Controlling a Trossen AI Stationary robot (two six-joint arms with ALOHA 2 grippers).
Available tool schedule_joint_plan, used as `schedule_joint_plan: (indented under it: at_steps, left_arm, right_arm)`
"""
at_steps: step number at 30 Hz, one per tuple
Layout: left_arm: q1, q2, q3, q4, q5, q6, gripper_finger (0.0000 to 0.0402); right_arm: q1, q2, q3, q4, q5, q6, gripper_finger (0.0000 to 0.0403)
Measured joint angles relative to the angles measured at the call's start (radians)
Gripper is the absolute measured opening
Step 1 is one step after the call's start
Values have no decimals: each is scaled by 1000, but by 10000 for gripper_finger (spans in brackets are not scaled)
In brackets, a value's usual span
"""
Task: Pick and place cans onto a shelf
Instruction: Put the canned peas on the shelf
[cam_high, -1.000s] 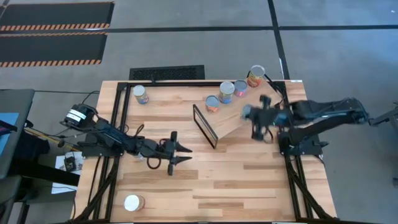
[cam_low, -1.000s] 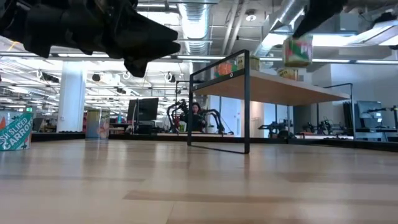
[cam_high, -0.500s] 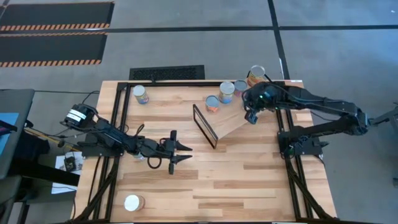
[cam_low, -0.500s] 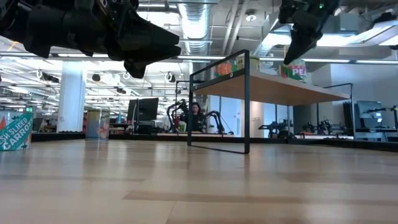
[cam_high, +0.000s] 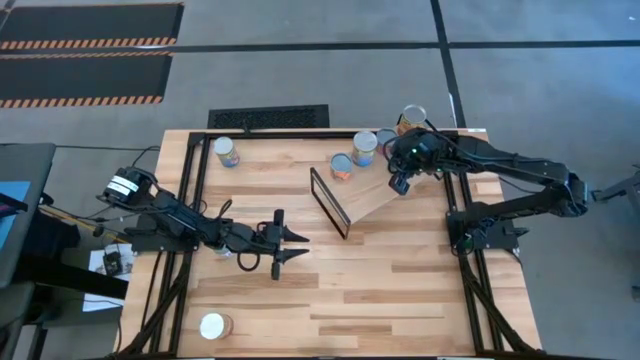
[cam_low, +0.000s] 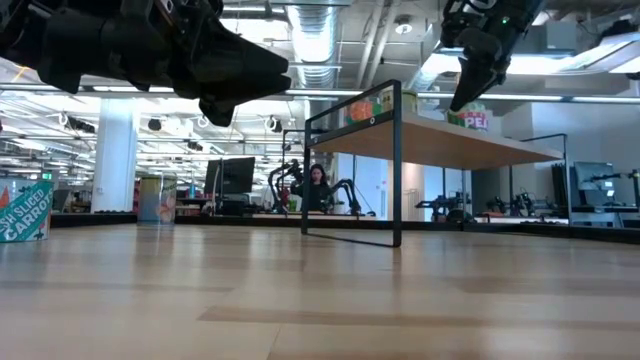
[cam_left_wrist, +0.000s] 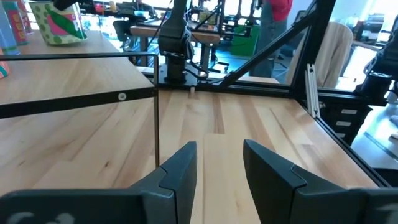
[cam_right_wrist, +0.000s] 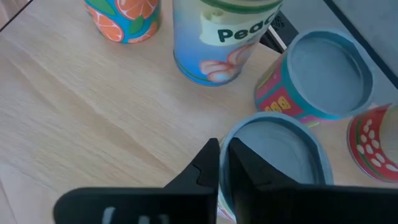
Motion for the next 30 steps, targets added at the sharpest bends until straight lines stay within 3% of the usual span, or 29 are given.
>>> schedule_joint_plan:
  at_steps: [30]
  left_arm:
    - [0,0,0,-23,-1,1,121]
  right_arm:
    - [-58,0,0,8,2,-13,79]
